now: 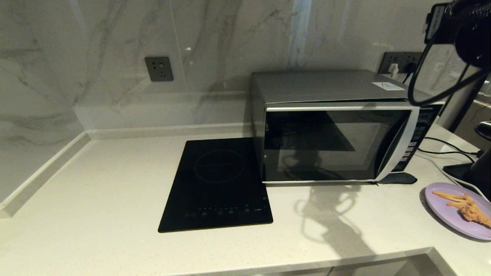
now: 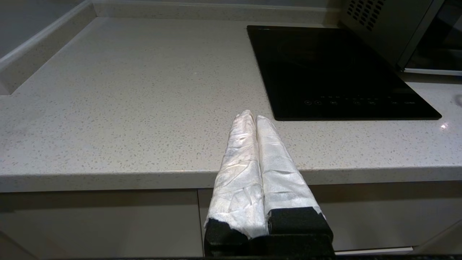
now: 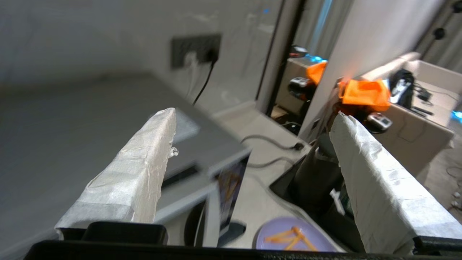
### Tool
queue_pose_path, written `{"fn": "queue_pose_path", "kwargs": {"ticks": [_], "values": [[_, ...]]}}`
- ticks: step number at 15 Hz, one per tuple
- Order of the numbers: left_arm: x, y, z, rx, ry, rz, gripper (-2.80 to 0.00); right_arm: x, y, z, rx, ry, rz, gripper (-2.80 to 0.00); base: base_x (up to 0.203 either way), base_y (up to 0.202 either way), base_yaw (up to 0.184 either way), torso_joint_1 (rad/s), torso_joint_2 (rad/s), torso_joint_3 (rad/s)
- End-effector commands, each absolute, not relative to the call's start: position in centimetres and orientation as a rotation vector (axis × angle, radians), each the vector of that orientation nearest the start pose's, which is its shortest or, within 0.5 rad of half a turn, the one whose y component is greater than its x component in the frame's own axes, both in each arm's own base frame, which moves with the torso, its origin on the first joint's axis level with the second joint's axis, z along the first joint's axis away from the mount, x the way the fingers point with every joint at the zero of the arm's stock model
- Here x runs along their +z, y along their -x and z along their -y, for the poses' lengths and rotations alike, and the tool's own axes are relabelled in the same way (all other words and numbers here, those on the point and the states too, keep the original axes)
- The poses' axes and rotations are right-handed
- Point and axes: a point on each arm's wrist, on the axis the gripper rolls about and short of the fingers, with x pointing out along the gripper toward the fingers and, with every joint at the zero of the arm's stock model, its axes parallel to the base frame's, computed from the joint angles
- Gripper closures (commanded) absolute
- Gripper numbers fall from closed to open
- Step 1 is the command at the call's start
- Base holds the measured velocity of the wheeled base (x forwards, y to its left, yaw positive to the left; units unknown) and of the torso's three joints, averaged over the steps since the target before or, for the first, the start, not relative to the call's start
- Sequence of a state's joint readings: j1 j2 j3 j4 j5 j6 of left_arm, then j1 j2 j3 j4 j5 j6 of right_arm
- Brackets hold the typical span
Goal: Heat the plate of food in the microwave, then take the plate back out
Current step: Open the microwave oven
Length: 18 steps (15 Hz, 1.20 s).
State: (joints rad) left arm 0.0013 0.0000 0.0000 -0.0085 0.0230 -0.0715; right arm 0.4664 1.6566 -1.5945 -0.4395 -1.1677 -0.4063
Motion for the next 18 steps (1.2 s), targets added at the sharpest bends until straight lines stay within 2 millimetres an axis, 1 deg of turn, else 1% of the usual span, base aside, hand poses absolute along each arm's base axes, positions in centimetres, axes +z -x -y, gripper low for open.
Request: {"fn": "queue_pose_path", "kwargs": {"ticks": [1, 3, 4, 6, 8, 10, 13, 15, 16, 17, 18], "values": [[7.6, 2.3, 0.0, 0.024, 0.072, 0.009, 0.0, 41.6, -28.2, -10.2, -0.769, 0.113, 0.117, -2.8, 0.0, 0.0, 0.0, 0.0, 0.0, 0.0], [7.6, 2.3, 0.0, 0.024, 0.072, 0.009, 0.0, 41.5, -28.6, -9.9, -0.722, 0.111, 0.108, -2.8, 0.0, 0.0, 0.0, 0.0, 0.0, 0.0], [7.6, 2.3, 0.0, 0.024, 0.072, 0.009, 0.0, 42.0, -28.5, -9.9, -0.726, 0.092, 0.122, -2.8, 0.0, 0.0, 0.0, 0.0, 0.0, 0.0], [7.6, 2.3, 0.0, 0.024, 0.072, 0.009, 0.0, 43.9, -27.9, -9.0, -0.764, 0.027, 0.182, -2.8, 0.0, 0.0, 0.0, 0.0, 0.0, 0.0], [7.6, 2.3, 0.0, 0.024, 0.072, 0.009, 0.0, 45.5, -26.3, -7.9, -0.804, -0.02, 0.224, -2.8, 0.0, 0.0, 0.0, 0.0, 0.0, 0.0], [7.6, 2.3, 0.0, 0.024, 0.072, 0.009, 0.0, 46.4, -24.5, -7.0, -0.824, -0.039, 0.238, -2.8, 0.0, 0.0, 0.0, 0.0, 0.0, 0.0], [7.6, 2.3, 0.0, 0.024, 0.072, 0.009, 0.0, 47.3, -21.0, -5.7, -0.834, -0.069, 0.26, -2.8, 0.0, 0.0, 0.0, 0.0, 0.0, 0.0], [7.6, 2.3, 0.0, 0.024, 0.072, 0.009, 0.0, 48.3, -17.3, -4.3, -0.842, -0.114, 0.301, -2.8, 0.0, 0.0, 0.0, 0.0, 0.0, 0.0], [7.6, 2.3, 0.0, 0.024, 0.072, 0.009, 0.0, 48.5, -15.2, -3.5, -0.845, -0.13, 0.316, -2.8, 0.0, 0.0, 0.0, 0.0, 0.0, 0.0], [7.6, 2.3, 0.0, 0.024, 0.072, 0.009, 0.0, 48.3, -13.0, -2.7, -0.846, -0.136, 0.322, -2.8, 0.0, 0.0, 0.0, 0.0, 0.0, 0.0], [7.6, 2.3, 0.0, 0.024, 0.072, 0.009, 0.0, 47.2, -11.4, -2.1, -0.844, -0.117, 0.304, -2.8, 0.0, 0.0, 0.0, 0.0, 0.0, 0.0]]}}
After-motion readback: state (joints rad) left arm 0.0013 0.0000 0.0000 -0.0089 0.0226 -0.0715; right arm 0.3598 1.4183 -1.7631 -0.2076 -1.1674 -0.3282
